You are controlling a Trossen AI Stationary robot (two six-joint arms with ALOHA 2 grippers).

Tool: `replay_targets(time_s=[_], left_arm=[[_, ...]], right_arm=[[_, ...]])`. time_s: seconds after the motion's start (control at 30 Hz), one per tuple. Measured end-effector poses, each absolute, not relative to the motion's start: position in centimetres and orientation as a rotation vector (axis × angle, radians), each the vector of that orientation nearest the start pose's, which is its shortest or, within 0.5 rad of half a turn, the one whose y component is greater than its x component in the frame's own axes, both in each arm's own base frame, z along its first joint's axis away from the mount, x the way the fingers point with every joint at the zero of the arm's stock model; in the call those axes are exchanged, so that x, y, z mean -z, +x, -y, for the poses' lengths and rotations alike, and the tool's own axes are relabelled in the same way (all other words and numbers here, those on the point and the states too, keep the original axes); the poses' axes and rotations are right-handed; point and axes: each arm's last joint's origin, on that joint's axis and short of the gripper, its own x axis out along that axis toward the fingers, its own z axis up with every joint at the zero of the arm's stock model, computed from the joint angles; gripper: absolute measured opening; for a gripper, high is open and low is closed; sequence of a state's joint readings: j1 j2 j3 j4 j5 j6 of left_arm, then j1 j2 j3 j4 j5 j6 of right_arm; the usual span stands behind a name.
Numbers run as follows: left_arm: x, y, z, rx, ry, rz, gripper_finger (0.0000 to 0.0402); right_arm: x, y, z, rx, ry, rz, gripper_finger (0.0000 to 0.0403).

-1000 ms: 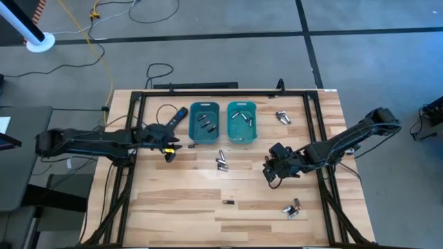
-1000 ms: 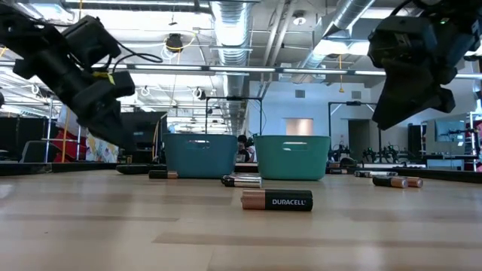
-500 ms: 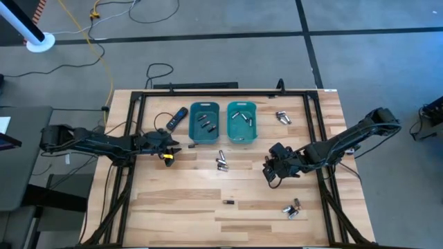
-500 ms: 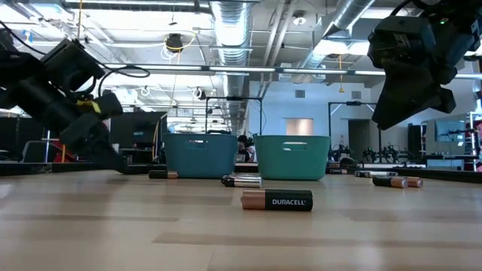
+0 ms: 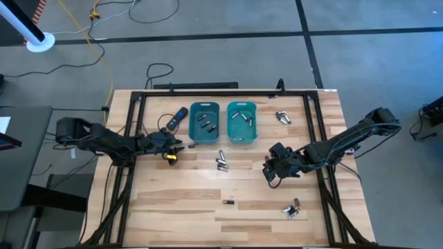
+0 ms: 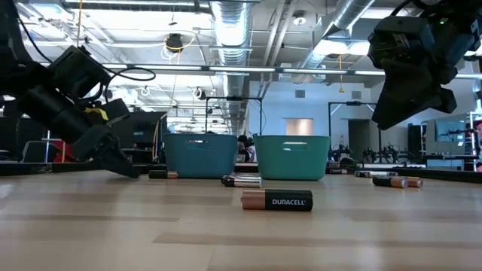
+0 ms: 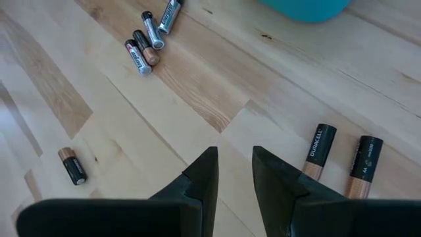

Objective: Sort batteries
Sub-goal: Put the black battery into the blue bin

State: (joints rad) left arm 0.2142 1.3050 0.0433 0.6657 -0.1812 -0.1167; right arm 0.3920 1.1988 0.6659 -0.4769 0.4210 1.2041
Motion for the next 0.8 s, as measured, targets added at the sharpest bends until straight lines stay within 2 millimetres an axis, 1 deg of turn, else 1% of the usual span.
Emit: replay_targets(time_s=[0.2, 0.5, 0.8], left_arm=[[-8.4, 16.5, -4.0, -0.393, -0.132, -0.551, 0.0151], [-8.1, 19.1, -4.3, -0.328, -0.117, -0.572, 0.0151], [-7.9, 19.4, -3.9, -0.275, -0.125, -0.590, 0.0151]], right_arm=[[-19.7, 20.4, -7.1, 0.565, 0.739, -0.756, 0.0111], [-19.7, 20.4, -7.2, 0.566, 0.745, -0.753, 0.0111], [-19.9, 20.6, -7.2, 0.551, 0.763, -0.731, 0.0111]])
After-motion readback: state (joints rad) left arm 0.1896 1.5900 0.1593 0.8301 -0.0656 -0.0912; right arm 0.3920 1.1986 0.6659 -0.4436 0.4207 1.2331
